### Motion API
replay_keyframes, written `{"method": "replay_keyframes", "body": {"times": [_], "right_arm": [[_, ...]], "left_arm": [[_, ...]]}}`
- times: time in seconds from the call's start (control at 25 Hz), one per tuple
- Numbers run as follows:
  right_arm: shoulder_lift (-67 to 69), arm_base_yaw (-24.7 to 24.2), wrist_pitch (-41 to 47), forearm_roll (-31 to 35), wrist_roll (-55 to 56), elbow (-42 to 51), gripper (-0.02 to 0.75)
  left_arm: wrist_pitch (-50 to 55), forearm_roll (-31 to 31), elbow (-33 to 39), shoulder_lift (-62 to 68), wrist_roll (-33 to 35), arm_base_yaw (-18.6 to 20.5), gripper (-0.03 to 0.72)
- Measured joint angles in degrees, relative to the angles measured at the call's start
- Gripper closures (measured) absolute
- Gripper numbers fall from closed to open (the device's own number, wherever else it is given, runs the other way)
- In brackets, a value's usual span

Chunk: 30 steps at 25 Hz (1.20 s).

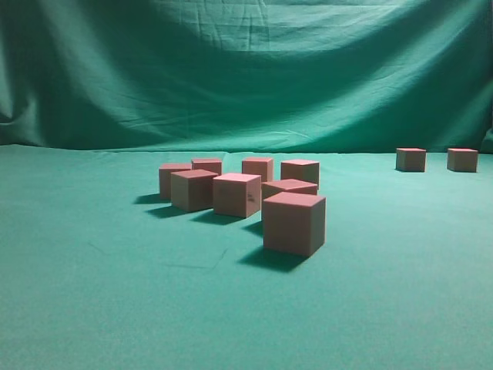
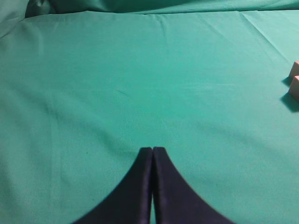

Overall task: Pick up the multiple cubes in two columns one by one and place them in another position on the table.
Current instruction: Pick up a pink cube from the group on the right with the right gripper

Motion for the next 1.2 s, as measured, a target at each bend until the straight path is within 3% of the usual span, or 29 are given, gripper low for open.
{"method": "replay_keyframes", "body": {"times": [0.36,0.52,0.76,1.2], "right_arm": [[-3.79,-28.09,0.66,-0.6,-0.39,-0.4,0.167],[1.47,-36.07,-3.71,4.02,-4.03,-0.4,0.167],[16.67,-38.39,-5.65,10.34,-10.24,-5.32,0.167],[46.44,-38.39,-2.16,10.96,-11.62,-34.9,0.167]], "left_arm": [[0.0,0.0,0.0,0.0,0.0,0.0,0.688],[0.0,0.0,0.0,0.0,0.0,0.0,0.688],[0.0,0.0,0.0,0.0,0.0,0.0,0.688],[0.0,0.0,0.0,0.0,0.0,0.0,0.688]]}}
